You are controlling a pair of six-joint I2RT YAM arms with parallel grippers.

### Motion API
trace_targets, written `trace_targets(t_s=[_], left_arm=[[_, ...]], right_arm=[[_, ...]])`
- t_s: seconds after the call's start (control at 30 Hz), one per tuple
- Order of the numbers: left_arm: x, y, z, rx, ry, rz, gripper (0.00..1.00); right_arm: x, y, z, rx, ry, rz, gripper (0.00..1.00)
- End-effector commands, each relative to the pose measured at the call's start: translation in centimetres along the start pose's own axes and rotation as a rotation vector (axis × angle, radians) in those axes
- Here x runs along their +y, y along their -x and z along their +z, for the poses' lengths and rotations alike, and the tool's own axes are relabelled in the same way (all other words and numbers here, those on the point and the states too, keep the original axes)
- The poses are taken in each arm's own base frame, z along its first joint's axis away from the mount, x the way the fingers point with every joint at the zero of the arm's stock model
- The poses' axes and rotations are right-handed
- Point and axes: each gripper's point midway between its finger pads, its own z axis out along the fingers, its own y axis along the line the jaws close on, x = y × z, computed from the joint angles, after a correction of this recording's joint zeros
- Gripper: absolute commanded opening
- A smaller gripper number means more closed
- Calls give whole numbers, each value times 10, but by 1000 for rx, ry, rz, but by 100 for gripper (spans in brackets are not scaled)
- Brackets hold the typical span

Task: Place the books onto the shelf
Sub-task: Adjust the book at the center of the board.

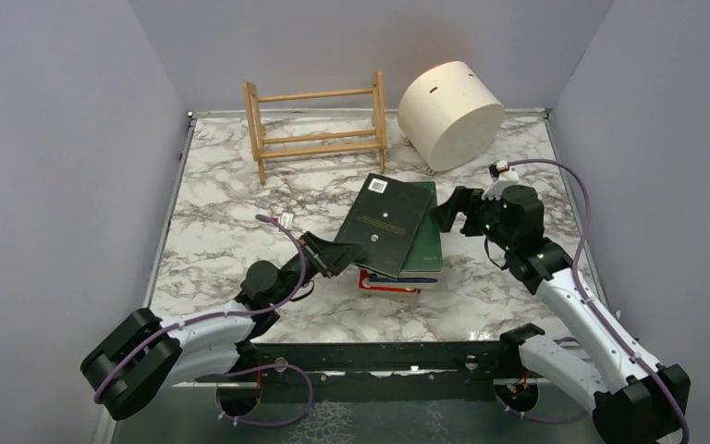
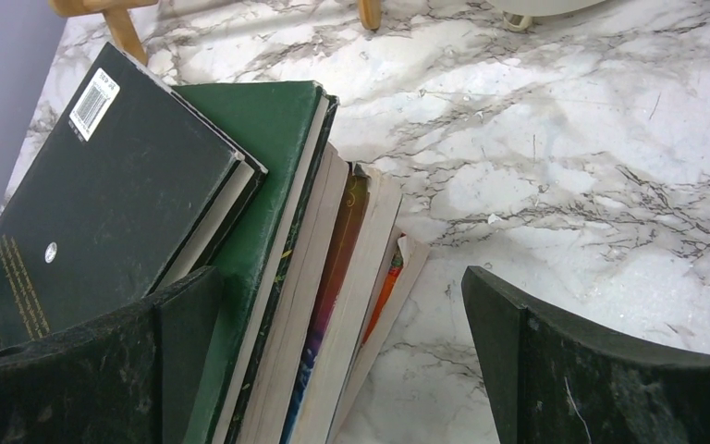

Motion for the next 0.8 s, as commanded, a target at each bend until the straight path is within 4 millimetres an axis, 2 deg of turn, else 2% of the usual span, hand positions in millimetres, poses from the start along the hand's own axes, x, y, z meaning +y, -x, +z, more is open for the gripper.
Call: trace_targets(t_s=[0.0,0.77], left_arm=[[-14,-5,4,43,-56,27,65],[-29,-28,23,158,-83,18,66]], right_arm=[[9,11,2,-30,31,-2,100],[12,18,11,-38,42,-1,100]])
